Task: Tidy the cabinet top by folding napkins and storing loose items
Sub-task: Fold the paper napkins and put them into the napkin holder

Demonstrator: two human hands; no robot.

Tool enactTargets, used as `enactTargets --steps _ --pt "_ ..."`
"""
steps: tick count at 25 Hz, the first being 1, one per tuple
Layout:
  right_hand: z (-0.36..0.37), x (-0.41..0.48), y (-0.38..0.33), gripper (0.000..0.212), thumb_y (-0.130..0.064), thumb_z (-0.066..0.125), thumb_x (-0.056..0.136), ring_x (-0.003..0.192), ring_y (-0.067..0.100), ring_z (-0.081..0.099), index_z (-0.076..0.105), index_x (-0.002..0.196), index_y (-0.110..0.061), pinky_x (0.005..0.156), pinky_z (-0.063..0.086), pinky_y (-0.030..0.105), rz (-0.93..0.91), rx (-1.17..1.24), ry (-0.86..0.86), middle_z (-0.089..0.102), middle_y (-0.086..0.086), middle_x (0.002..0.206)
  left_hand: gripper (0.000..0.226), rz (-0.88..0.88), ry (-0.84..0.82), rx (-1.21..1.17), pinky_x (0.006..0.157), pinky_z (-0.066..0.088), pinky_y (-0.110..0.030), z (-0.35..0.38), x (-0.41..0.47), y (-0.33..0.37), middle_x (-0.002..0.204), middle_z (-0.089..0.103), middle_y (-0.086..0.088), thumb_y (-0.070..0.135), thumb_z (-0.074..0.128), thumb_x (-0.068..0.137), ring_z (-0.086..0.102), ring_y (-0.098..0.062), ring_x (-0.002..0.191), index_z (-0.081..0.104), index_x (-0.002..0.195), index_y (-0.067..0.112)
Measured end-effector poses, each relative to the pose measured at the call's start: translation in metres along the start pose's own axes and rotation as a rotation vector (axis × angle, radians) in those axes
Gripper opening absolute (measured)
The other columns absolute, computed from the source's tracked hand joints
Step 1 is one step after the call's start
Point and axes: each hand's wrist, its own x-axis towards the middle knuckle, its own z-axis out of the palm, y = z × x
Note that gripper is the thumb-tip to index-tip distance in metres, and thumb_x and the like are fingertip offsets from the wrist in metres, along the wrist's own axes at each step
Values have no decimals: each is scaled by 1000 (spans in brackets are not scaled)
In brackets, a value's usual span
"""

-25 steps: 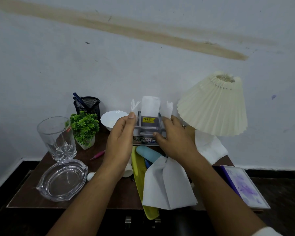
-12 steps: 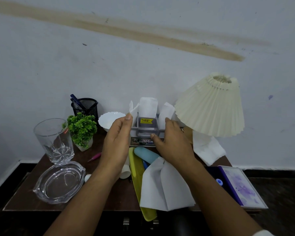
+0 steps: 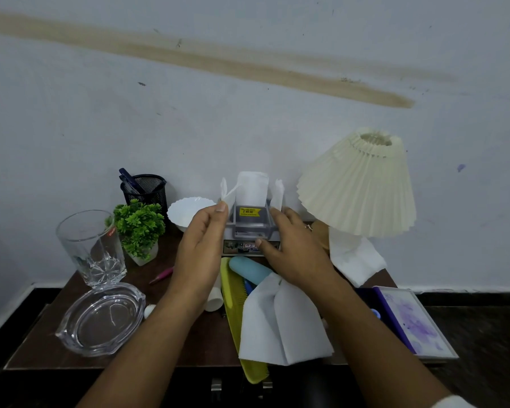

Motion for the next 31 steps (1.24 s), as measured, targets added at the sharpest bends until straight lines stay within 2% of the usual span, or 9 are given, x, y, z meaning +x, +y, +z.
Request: enactTargets --steps 3,6,8,12,15,22,27,29,31 --pt "-10 -10 -4 62 -47 59 95 130 19 47 34 151 -36 90 33 24 20 -22 -48 42 0 147 21 18 -15 19 72 49 -13 -2 -2 2 84 70 34 39 45 104 64 17 80 66 101 35" --pt "-26 -25 -3 64 -50 59 95 132 19 45 33 151 -34 98 38 27 18 -26 -117 44 -2 147 21 39 -25 23 65 50 -8 -1 -6 2 85 71 33 38 46 103 65 16 81 66 105 32" --pt "-38 -39 4 62 -50 60 94 127 17 49 37 149 -33 99 45 30 10 -34 -190 46 -2 144 24 51 -35 32 69 52 -10 2 -11 2 90 72 29 40 47 103 66 13 85 67 109 30" --pt "-62 -64 23 56 -50 60 95 122 17 54 46 144 -29 98 49 33 85 -97 -293 44 -1 148 27 7 -107 69 94 55 -34 19 -22 -6 105 72 20 49 49 99 66 1 103 69 112 36" --pt "-75 -70 41 62 -52 57 95 123 23 51 38 150 -31 98 47 37 159 -167 -283 50 4 142 24 -10 -207 102 90 54 -30 41 -34 -9 101 71 26 49 49 97 65 6 97 69 106 40" --pt "-48 -39 57 66 -65 47 93 131 42 43 28 150 -38 105 43 52 287 -226 -232 36 22 151 27 -5 -271 102 89 52 -25 61 -42 -16 106 71 25 49 49 96 65 5 102 70 109 39" --pt "-28 -26 54 79 -60 46 97 151 49 12 11 159 -28 116 24 59 454 -247 -305 2 22 167 26 -16 -230 122 88 52 -27 54 -33 -24 108 71 26 40 46 102 64 8 101 71 111 40" --pt "-28 -26 54 80 -55 47 99 153 43 10 12 160 -17 118 21 58 463 -265 -294 5 15 168 26 -28 -230 133 86 52 -25 52 -31 -26 107 70 28 41 45 102 63 10 100 69 112 40" --pt "-33 -27 50 73 -49 48 99 148 40 26 22 156 -12 116 29 55 435 -252 -258 21 15 164 27 -27 -238 137 86 52 -24 51 -29 -26 108 70 26 42 45 102 64 8 102 69 115 40"
